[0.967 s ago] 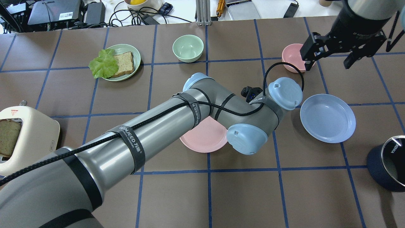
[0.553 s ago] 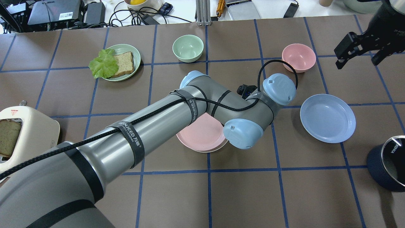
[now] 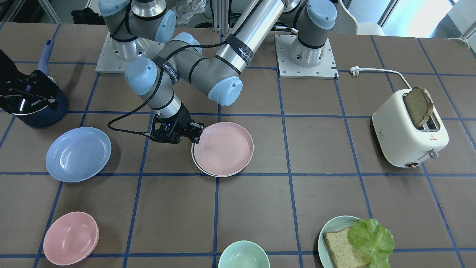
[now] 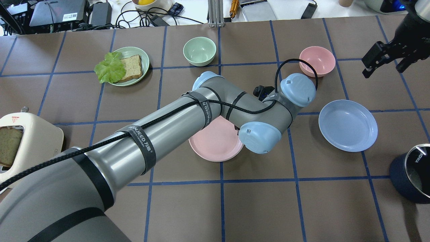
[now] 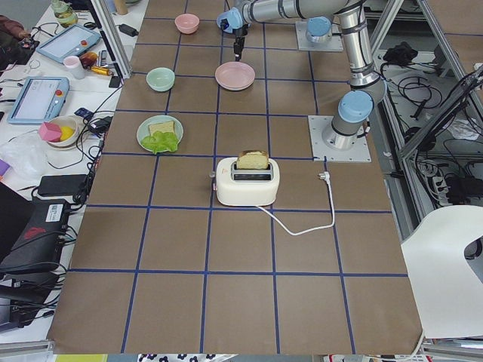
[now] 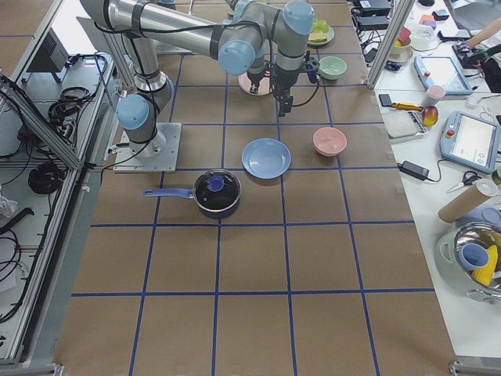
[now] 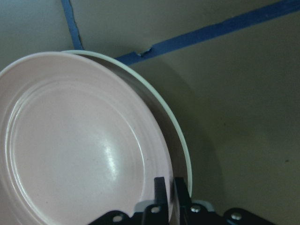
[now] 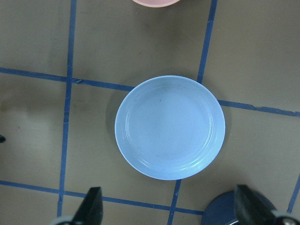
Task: Stack three plates with pink and blue
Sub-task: 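Release the pink plate with the left gripper while the right gripper reaches the blue plate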
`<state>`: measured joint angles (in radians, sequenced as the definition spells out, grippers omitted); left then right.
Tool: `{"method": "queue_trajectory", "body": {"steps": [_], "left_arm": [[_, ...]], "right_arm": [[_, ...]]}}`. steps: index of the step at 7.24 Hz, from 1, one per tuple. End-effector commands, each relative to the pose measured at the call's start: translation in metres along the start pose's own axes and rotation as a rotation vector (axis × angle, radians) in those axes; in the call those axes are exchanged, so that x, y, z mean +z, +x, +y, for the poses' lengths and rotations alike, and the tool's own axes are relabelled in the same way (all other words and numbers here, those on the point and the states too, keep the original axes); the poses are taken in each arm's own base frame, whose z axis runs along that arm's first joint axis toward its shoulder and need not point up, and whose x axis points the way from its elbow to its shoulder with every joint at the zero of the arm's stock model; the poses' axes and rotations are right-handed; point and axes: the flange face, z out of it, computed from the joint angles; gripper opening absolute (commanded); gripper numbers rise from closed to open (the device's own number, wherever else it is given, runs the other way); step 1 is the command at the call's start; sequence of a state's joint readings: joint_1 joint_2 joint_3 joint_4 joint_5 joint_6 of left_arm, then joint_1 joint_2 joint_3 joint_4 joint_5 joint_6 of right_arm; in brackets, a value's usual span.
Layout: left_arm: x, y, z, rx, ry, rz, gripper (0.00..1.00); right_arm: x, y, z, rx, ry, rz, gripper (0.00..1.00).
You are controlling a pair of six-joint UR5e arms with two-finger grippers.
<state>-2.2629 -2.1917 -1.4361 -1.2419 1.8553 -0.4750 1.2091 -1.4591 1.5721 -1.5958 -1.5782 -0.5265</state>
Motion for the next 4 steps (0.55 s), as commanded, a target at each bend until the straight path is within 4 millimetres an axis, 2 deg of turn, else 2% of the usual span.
{"method": "queue_trajectory", "body": {"steps": [1,2,3,4], "left_arm": [[-0.023,-0.013,-0.009,-0.018,0.019,0.009,0.69],[-0.033,-0.024,-0.013,-0.021,0.031,0.017,0.70],[-0.048,-0.040,-0.016,0.020,0.050,0.028,0.74],[-0.064,-0.064,-0.022,0.022,0.071,0.040,0.78]], "right_arm": [[0.079,0.067,-0.025,0.021,-0.106,-0.067,1.00],[0.115,0.088,-0.036,0.032,-0.139,-0.077,1.00],[0.141,0.116,-0.038,0.008,-0.153,-0.058,0.98],[0.158,0.133,-0.035,0.007,-0.159,-0.079,0.99]]}}
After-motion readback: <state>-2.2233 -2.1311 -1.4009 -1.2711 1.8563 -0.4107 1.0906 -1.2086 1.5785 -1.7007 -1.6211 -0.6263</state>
